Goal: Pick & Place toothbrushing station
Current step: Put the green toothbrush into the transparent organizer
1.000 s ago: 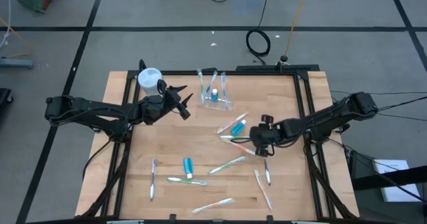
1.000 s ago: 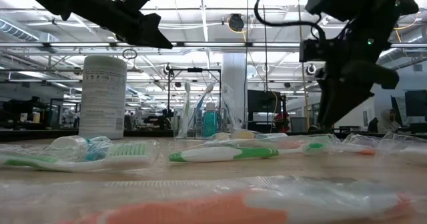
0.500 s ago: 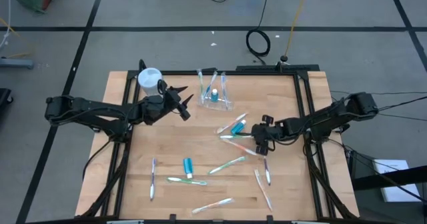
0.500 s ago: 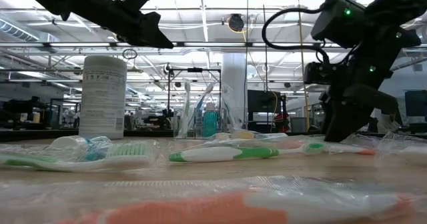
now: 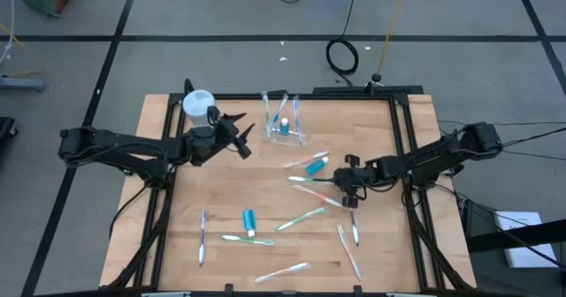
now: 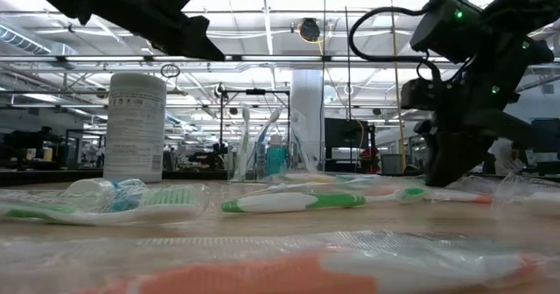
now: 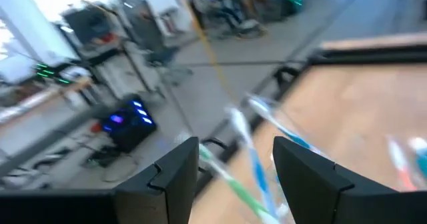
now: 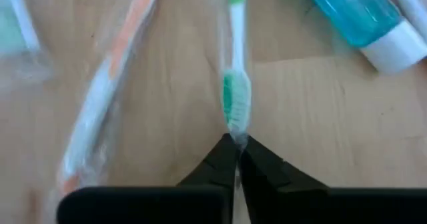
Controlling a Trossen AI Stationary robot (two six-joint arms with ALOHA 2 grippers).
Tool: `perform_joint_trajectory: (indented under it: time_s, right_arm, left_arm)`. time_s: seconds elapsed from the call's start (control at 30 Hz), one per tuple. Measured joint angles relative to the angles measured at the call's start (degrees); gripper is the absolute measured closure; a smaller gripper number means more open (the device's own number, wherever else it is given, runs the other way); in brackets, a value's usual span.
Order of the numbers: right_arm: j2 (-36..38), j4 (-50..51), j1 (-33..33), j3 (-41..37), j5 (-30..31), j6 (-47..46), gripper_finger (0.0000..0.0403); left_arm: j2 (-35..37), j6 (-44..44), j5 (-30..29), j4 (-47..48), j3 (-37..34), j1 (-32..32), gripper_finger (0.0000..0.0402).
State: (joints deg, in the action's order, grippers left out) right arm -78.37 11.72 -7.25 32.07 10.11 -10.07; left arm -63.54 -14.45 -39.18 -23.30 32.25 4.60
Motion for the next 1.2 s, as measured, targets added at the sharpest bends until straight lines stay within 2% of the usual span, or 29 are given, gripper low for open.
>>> perform_joint_trajectory:
  time_s: [0.13, 0.3, 0.4, 0.5, 0.6, 0.73, 0.8, 0.9, 1.0, 1.2]
  right_arm:
    - [2.39, 4.90, 0.07, 4.65, 0.26, 4.86, 0.0400]
    - [2.88, 19.24, 0.00, 14.90, 0.89, 12.43, 0.0402]
    - [3.02, 24.41, -0.70, 22.09, 6.94, 19.55, 0.0402]
    - [2.34, 26.48, -1.81, 27.61, 18.33, 30.95, 0.0403]
    - [2.40, 22.62, -2.19, 31.09, 32.45, 47.38, 0.0403]
    - [2.30, 9.91, -0.23, 31.28, 50.76, 76.10, 0.0403]
    - [2.27, 0.97, 1.58, 31.30, 56.87, 87.71, 0.0403]
    - [2.47, -8.79, 4.18, 31.33, 59.09, 101.87, 0.0403]
    - [2.34, -11.66, 6.78, 31.29, 58.64, 112.93, 0.0403]
    - [1.29, -12.12, 11.18, 30.70, 58.53, 113.01, 0.0403]
  left_arm:
    - [4.14, -3.45, -6.11, -0.74, 0.00, -2.13, 0.0201]
    - [9.38, -3.90, -6.90, -0.44, 0.00, -5.59, 0.0202]
    - [12.24, -3.68, -6.98, -0.55, 0.04, -7.31, 0.0202]
    - [14.00, -2.11, -7.01, -0.54, 0.04, -8.68, 0.0202]
    - [14.97, -1.91, -7.04, -0.56, 0.04, -9.72, 0.0202]
    - [14.98, -1.89, -7.06, -0.38, 0.04, -9.92, 0.0202]
    - [14.86, -1.87, -7.13, -0.43, 0.04, -9.92, 0.0202]
    - [14.77, -1.81, -7.13, 0.19, 0.04, -9.90, 0.0202]
    - [14.79, -1.75, -7.13, 1.55, 0.04, -9.90, 0.0202]
    - [14.80, -0.80, -7.08, 3.64, 0.04, -9.90, 0.0202]
